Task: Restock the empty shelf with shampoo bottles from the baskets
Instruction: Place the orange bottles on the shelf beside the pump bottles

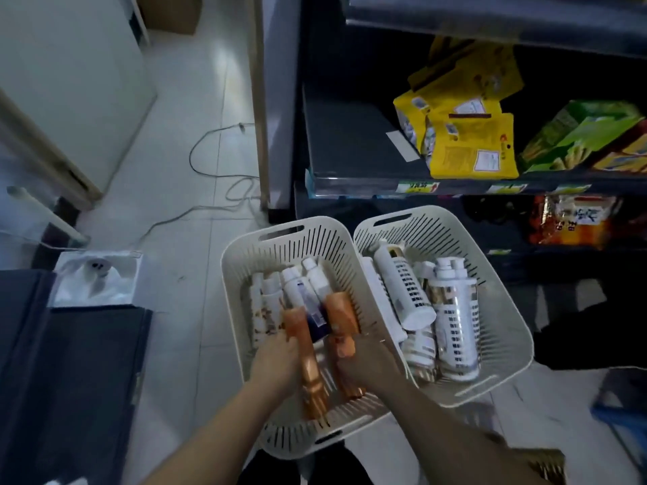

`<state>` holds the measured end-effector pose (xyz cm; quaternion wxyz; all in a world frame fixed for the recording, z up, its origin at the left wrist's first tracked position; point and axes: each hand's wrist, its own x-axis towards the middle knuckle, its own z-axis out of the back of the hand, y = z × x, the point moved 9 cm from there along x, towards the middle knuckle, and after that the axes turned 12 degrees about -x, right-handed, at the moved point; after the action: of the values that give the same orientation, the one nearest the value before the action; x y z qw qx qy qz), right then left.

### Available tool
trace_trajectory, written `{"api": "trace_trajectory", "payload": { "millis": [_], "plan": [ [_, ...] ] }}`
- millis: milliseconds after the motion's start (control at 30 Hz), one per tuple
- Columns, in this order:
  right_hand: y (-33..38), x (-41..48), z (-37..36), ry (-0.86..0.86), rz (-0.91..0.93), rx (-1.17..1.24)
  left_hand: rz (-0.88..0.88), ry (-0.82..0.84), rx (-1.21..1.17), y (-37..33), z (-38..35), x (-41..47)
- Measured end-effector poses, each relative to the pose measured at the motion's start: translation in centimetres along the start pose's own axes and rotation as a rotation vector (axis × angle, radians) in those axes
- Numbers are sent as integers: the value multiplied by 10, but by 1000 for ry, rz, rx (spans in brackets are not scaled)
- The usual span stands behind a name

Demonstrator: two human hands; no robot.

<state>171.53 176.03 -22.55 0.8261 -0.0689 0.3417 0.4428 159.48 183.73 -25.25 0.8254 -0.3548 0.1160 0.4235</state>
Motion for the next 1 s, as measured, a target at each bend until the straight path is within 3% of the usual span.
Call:
{"api": "trace_trajectory", "payload": {
  "millis": [167,333,433,567,633,800,1000],
  "plan": [
    [-18,21,-33,150,-50,207,232,145,-172,29,-60,21],
    [-42,50,-70,126,-230,559,478,271,-855,39,-98,31],
    [-67,72,-108,116,-361,707,637,235,-1111,51,-117,30],
    [-62,68,-105,153,-546,833,705,202,-1223,70,-148,44],
    [-62,77,-118,145,-532,881,724,201,-1269,82,-168,50],
    [-54,81,-118,127,-389,858,844,210,-1467,53,-139,24],
    [-45,74,-103,144,-314,904,665,80,-1424,45,-114,23]
  ]
}}
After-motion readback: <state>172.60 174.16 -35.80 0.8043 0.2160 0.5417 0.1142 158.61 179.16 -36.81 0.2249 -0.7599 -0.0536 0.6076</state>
